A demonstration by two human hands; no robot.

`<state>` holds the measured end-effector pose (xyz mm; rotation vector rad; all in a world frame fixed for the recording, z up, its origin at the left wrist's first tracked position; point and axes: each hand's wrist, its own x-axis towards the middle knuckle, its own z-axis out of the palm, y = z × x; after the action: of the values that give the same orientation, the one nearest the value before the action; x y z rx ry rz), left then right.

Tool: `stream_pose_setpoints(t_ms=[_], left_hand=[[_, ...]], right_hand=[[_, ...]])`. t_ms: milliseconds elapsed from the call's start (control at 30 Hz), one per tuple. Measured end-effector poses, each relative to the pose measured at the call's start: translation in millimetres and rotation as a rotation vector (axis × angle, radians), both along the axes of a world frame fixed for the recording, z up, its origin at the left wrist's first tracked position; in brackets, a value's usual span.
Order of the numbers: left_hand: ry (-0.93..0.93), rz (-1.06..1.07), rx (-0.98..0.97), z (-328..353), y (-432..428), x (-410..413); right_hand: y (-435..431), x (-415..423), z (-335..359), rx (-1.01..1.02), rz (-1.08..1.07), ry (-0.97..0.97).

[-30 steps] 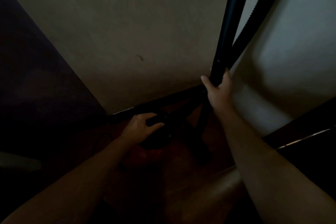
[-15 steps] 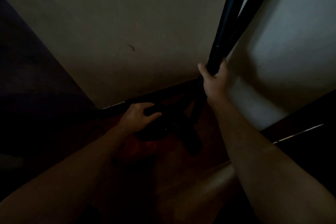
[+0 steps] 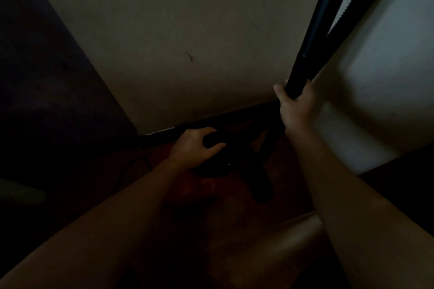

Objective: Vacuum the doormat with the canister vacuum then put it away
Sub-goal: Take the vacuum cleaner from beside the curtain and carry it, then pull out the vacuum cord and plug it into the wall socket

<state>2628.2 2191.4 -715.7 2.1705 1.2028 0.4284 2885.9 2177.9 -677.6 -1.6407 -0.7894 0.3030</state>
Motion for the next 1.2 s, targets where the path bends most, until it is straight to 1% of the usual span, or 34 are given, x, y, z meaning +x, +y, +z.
stream_pose_setpoints(t_ms=[100, 167, 267, 333, 400, 467, 567, 600, 700, 767, 867, 933, 1067, 1133, 1200], left_hand=[[-0.001, -0.009, 0.010, 2.8, -1.6, -3.7], [0.017, 0.005, 0.047, 4.3, -6.3, -10.7], [0.047, 0.047, 0.074, 13.5, -20.7, -31.6], [0.054, 0.120, 0.062, 24.7, -31.3, -51.3], [0.046, 0.225, 0.044, 34.3, -42.0, -73.1], [0.037, 0.299, 0.011, 42.3, -54.3, -91.3], [0.037, 0.315, 0.013, 41.4, -67.7, -115.0], [0.036, 0.316, 0.015, 36.9, -69.9, -122.8], [0.030, 0.313, 0.028, 16.3, -73.6, -142.8], [0.024, 0.334, 0.031, -0.2, -80.2, -156.2], [0.029, 0.366, 0.028, -4.2, -100.4, -172.5], [0.049, 0.371, -0.006, -1.3, -113.0, -182.9], [0.134, 0.318, -0.046, 10.5, -120.7, -198.9], [0.156, 0.310, -0.035, 9.9, -116.3, -202.4], [0.139, 0.326, -0.009, 4.9, -111.3, -200.7]], right_hand=[[-1.9, 0.6, 2.2, -0.109, -0.010, -0.073], [-5.7, -0.5, 6.3, -0.174, -0.028, -0.055], [-27.5, -13.5, 22.7, -0.145, -0.078, -0.078], [-51.5, -32.6, 37.0, -0.114, -0.081, -0.170], [-75.3, -55.6, 42.2, -0.118, 0.009, -0.257], [-89.1, -78.2, 42.7, -0.179, 0.144, -0.293], [-85.7, -107.0, 43.5, -0.266, 0.361, -0.314], [-80.5, -114.2, 43.8, -0.266, 0.442, -0.354], [-63.8, -126.3, 35.3, -0.289, 0.660, -0.564], [-55.2, -131.5, 33.0, -0.354, 0.744, -0.616], [-58.9, -141.0, 43.8, -0.455, 0.843, -0.676], [-69.9, -148.8, 51.1, -0.502, 0.898, -0.721], [-88.8, -161.3, 60.0, -0.512, 0.899, -0.745], [-87.2, -166.3, 59.7, -0.527, 0.924, -0.823], [-82.1, -169.7, 59.8, -0.542, 0.945, -0.896]])
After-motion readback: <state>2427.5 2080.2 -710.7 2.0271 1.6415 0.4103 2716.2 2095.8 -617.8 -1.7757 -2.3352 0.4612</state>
